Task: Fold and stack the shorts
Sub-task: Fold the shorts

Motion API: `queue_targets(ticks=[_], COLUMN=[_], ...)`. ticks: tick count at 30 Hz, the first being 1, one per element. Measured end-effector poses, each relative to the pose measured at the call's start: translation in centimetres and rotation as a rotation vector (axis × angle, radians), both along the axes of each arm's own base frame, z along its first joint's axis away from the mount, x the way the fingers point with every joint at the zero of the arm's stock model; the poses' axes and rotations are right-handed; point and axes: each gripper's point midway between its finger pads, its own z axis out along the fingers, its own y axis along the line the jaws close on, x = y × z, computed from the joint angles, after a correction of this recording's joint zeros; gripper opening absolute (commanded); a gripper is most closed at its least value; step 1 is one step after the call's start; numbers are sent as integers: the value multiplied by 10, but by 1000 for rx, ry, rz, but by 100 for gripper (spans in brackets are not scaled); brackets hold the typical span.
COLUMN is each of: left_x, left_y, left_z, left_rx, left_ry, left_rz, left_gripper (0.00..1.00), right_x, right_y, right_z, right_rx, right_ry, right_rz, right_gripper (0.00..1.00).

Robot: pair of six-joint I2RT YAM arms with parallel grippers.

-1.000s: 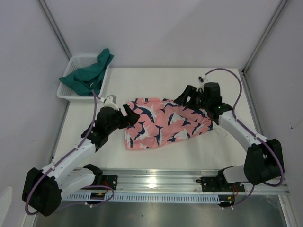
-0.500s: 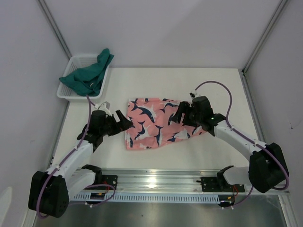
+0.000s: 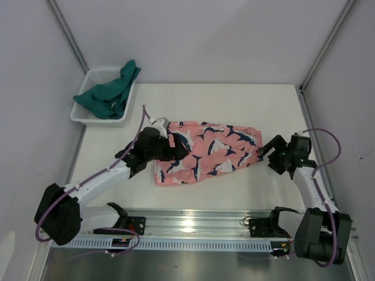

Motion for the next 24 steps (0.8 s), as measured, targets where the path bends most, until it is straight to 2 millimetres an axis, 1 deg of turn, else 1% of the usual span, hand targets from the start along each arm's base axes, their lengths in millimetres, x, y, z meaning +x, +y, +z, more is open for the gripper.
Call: queue_targets(ticks=[1, 4, 6, 7, 9, 10, 12, 13, 15, 16, 19, 20, 24], left_x=[3, 15, 22, 29, 41, 46, 56, 58, 61, 61, 59, 57, 48], left_y=[-12, -55, -79, -95, -122, -133, -157, -168, -185, -194, -217, -224, -247], left_z=[5, 21, 25, 27, 26, 27, 24, 22, 16, 13, 5, 3, -9], left_rx=[7, 23, 32, 37, 50, 49, 52, 53, 55, 57, 52, 50, 51], left_ry=[-12, -56, -67, -76, -82, -89, -97, -98, -98, -95, -93, -92, -84], left_rz=[-26, -109, -154, -179, -220, -234, -269, -290, -319, -336, -394, -415, -483], left_gripper=[96, 96, 95, 95, 94, 94, 94, 93, 93, 93, 92, 92, 91], right_x=[-4, -20, -27, -29, -29, -28, -19, -15, -7, -3, 8, 10, 22], right_y=[-2, -1, 1, 2, 1, 1, 0, -2, -5, -8, -14, -16, -18], right_z=[-7, -26, -37, -42, -50, -54, -53, -53, -52, -52, -53, -53, -56], right_rx=[21, 83, 118, 140, 179, 199, 240, 245, 259, 261, 266, 268, 287], right_ry=[19, 73, 96, 106, 121, 127, 106, 93, 70, 57, 33, 26, 0], right_rz=[-9, -17, -24, -29, -43, -54, -65, -71, -86, -92, -121, -126, -141], right_gripper=[88, 90, 90, 90, 89, 90, 89, 89, 87, 84, 82, 81, 72])
